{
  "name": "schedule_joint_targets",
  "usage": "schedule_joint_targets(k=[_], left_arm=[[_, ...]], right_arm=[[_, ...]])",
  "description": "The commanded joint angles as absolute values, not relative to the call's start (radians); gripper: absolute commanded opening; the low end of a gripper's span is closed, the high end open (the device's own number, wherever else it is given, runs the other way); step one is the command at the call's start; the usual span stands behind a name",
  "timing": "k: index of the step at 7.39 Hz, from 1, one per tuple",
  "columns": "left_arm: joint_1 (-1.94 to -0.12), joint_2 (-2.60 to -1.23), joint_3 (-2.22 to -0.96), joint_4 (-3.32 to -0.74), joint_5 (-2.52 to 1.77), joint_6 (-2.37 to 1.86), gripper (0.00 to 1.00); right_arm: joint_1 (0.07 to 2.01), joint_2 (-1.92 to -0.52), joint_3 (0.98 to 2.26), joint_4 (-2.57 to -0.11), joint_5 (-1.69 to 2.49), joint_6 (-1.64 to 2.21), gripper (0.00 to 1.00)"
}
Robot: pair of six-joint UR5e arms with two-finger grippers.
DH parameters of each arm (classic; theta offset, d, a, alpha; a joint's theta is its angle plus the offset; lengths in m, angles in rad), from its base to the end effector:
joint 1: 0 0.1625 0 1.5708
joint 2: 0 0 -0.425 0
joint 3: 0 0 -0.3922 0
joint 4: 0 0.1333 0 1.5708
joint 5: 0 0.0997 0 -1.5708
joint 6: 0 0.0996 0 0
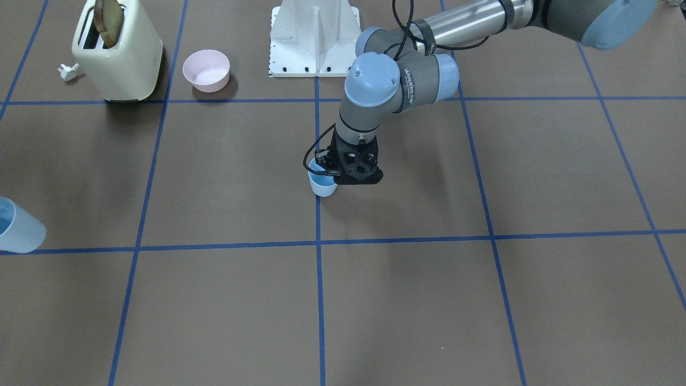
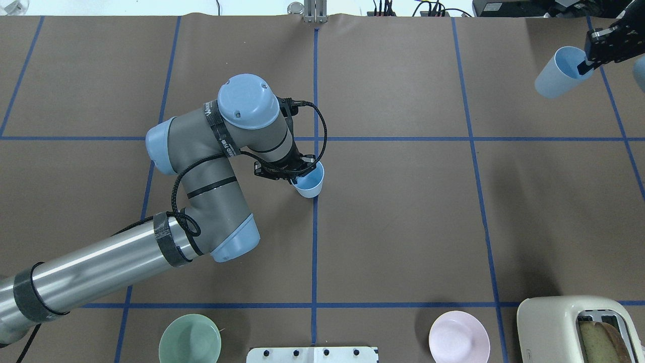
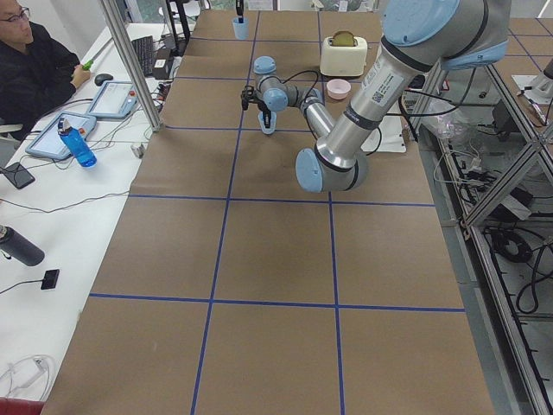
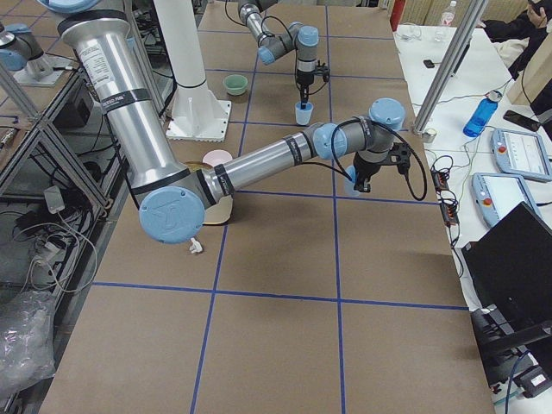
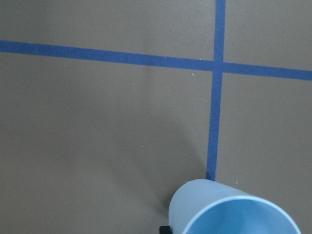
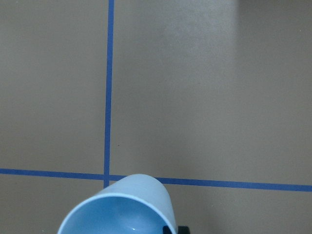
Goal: Stack blue cups with both arms
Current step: 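Set the cup down centrally with the left gripper while the right grasps the other cup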
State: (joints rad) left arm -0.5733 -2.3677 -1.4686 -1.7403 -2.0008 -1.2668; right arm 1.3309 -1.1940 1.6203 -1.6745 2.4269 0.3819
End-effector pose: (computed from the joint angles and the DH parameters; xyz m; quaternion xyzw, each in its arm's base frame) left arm 0.5709 -0.4779 0.1914 -0.0016 0.4527 -0.0306 0.8911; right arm -0.0930 -0.6245 0.4258 0.0138 -0.4348 -0.0028 0.9004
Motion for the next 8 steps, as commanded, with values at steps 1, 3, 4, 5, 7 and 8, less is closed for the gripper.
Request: schedule_joint_targets(k=[1, 3, 4, 5, 7, 8], left_arm=[[-0.568, -2.37, -1.465, -1.743, -2.0, -1.266, 0.0], [-0.548, -2.364, -1.454, -1.8, -1.961, -1.266, 0.04], [-0.546, -2.365, -1.433, -1.831, -1.95, -1.266, 0.54], [-0.545, -2.364, -1.431, -1.838, -1.95, -1.266, 0.83], [-0.546, -2.364, -1.443, -1.838, -1.953, -1.256, 0.97], [-0.557, -2.362, -1.475, -1.835, -1.96, -1.253, 0.97]], right_arm=[[1.333, -1.192, 1.621, -1.675, 2.427, 0.382, 0.0], [1.333, -1.192, 1.621, -1.674, 2.427, 0.38, 0.0], [1.333, -1.192, 1.62, -1.674, 2.427, 0.38, 0.0], [1.332, -1.187, 1.62, -1.674, 2.43, 0.38, 0.0], [1.332, -1.178, 1.62, -1.675, 2.436, 0.38, 0.0], [1.33, -1.155, 1.618, -1.678, 2.436, 0.396, 0.0]])
